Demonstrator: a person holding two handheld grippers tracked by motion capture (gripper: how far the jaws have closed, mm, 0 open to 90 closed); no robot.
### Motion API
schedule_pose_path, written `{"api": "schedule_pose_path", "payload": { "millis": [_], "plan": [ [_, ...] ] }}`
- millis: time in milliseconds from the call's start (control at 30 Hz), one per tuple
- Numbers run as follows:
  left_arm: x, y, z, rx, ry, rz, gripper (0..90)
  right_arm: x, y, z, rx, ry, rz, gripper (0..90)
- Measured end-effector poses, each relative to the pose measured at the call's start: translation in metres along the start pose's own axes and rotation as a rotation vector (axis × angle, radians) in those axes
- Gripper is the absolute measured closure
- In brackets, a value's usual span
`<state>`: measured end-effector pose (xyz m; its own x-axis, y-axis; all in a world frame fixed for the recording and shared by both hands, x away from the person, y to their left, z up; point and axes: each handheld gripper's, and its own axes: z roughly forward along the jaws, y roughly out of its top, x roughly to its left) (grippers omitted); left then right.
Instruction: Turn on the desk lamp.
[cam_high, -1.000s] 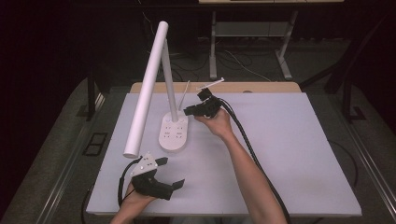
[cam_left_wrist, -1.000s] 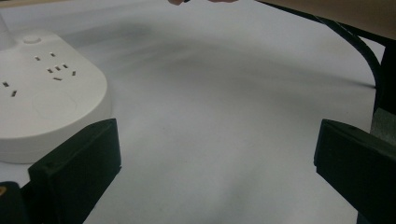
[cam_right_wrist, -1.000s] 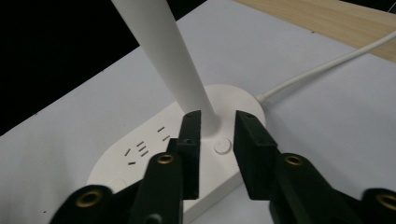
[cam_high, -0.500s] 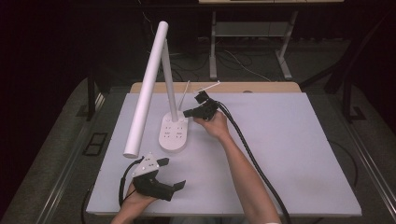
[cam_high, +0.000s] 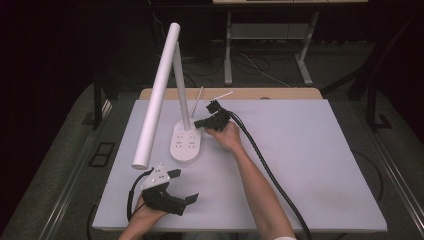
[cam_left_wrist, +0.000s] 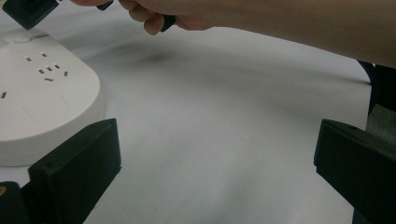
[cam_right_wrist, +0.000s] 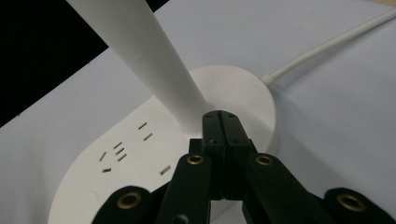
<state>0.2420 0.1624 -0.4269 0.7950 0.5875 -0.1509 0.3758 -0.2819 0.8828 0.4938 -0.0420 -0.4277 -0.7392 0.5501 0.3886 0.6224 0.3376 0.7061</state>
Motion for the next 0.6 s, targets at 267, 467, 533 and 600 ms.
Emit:
{"api": "schedule_pose_path", "payload": {
  "millis": [267, 467, 533, 600],
  "plan": [
    [-0.0010, -0.0002, 0.0010, 0.002, 0.002, 0.002, 0.0, -0.0009, -0.0021, 0.0059, 0.003, -0.004, 0.000, 89.6],
    [-0.0004, -0.0001, 0.0003, -0.001, 0.006, 0.000, 0.0, -0.0013, -0.0034, 0.0075, -0.008, 0.004, -0.007, 89.8],
    [-0.0006, -0.0001, 0.0002, 0.000, 0.005, 0.001, 0.0, -0.0019, -0.0036, 0.0078, -0.014, -0.005, -0.011, 89.8],
    [-0.0009, -0.0001, 0.0004, 0.001, 0.005, 0.004, 0.0, -0.0028, -0.0040, 0.0081, -0.018, -0.005, -0.002, 89.8]
  ]
}}
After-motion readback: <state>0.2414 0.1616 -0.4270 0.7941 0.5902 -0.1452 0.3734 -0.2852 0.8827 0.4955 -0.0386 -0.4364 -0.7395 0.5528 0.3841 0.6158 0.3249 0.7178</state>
